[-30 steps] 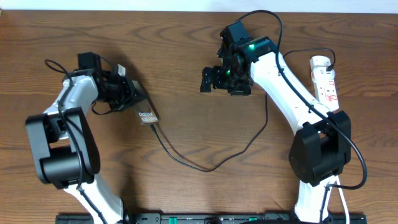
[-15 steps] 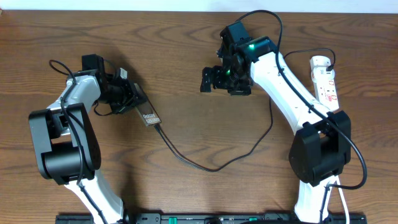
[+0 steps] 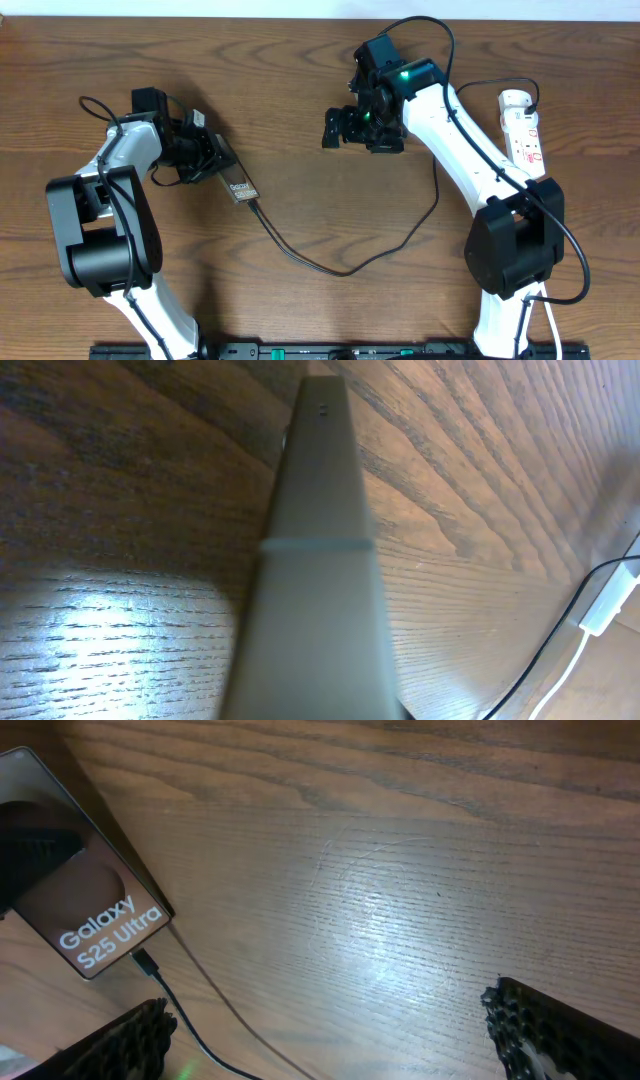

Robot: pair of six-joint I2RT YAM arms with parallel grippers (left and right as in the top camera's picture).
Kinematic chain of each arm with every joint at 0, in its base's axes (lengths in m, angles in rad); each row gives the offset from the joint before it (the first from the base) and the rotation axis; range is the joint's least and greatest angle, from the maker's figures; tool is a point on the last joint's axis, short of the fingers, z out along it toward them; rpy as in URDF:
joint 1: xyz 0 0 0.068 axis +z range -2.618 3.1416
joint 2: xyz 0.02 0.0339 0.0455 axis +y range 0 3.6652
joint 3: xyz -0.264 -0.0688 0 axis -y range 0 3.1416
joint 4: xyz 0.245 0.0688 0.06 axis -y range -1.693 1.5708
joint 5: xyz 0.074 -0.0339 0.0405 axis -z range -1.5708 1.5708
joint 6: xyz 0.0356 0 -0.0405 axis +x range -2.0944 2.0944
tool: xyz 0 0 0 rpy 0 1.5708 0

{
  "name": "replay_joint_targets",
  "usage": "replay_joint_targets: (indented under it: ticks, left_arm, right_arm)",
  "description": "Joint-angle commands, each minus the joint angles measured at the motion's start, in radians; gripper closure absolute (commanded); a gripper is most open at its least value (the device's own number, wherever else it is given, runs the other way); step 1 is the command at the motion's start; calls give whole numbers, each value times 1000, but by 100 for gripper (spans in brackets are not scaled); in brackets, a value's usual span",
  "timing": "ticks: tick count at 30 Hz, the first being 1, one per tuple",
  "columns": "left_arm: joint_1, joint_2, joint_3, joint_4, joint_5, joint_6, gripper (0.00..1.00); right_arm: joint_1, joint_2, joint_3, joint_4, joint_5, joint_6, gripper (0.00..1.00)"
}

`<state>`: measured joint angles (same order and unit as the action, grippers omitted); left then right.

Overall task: Plug charger to phone and switch on socket
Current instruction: 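Lower the plugged-in phone toward the table with the left gripper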

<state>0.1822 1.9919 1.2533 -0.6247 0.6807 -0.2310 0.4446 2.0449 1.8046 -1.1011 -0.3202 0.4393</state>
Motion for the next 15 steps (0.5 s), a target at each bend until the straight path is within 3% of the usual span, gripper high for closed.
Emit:
replay_joint_targets:
  ticks: [1,15]
  left_arm:
    - [0,12,-2,-4,-5,18,93]
    - [0,17,-2,-3,-43,18,93]
  right_arm:
    - [8,1,21,1,8,-10,1]
    - [8,1,21,2,8,-10,1]
